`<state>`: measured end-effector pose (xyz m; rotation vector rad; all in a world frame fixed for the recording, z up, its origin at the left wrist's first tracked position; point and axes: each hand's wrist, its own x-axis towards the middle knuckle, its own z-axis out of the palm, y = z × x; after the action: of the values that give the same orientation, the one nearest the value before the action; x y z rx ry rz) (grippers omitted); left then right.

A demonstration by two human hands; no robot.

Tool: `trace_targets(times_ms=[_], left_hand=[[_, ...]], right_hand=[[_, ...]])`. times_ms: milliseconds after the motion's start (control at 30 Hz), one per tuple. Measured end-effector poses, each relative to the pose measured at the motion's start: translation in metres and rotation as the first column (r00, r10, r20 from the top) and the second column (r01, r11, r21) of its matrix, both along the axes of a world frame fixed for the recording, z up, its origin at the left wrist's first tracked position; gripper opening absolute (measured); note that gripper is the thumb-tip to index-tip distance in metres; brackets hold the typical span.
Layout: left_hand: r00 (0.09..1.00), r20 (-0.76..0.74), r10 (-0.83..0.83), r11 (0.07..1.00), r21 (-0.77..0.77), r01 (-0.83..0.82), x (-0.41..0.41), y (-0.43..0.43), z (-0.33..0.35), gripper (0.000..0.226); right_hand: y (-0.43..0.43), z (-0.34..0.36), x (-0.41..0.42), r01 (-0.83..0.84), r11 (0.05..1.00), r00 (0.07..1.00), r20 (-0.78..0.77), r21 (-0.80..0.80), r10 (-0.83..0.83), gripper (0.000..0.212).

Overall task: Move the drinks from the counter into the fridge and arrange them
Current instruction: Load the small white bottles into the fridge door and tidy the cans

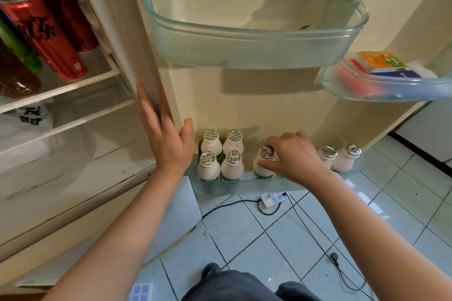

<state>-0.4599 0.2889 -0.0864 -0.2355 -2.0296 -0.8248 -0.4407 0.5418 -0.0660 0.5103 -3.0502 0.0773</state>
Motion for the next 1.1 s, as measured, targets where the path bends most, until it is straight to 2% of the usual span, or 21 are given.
trace_targets(times_ms=[267, 700, 833, 1000, 1100], left_hand=[[0.998, -0.050, 0.024, 0.999, 0.030, -0.022, -0.001, 0.003, 0.001, 0.052], [0.997, -0.058, 0.044, 0.998, 0.054, -0.041, -0.003, 0.005, -0.006, 0.052], [0.997, -0.060, 0.053, 0.998, 0.043, -0.051, -0.003, 0.005, -0.005, 0.053], [0.996, -0.063, 0.055, 0.998, 0.030, -0.053, -0.001, 0.006, -0.003, 0.052], [0.996, -0.073, 0.051, 0.999, 0.022, -0.050, -0.001, 0.005, -0.003, 0.052]], right_hand=[[-0.009, -0.011, 0.003, -0.076, 0.992, 0.995, -0.066, -0.098, 0.070, 0.044], [-0.006, -0.014, 0.010, -0.066, 0.974, 0.998, -0.018, -0.217, 0.063, 0.046], [-0.004, -0.011, 0.018, 0.027, 0.939, 1.000, 0.005, -0.343, -0.027, 0.055], [0.015, -0.001, 0.021, 0.176, 0.890, 0.956, -0.141, -0.421, -0.256, 0.035], [0.028, 0.002, 0.020, 0.241, 0.891, 0.941, -0.133, -0.385, -0.313, 0.031]])
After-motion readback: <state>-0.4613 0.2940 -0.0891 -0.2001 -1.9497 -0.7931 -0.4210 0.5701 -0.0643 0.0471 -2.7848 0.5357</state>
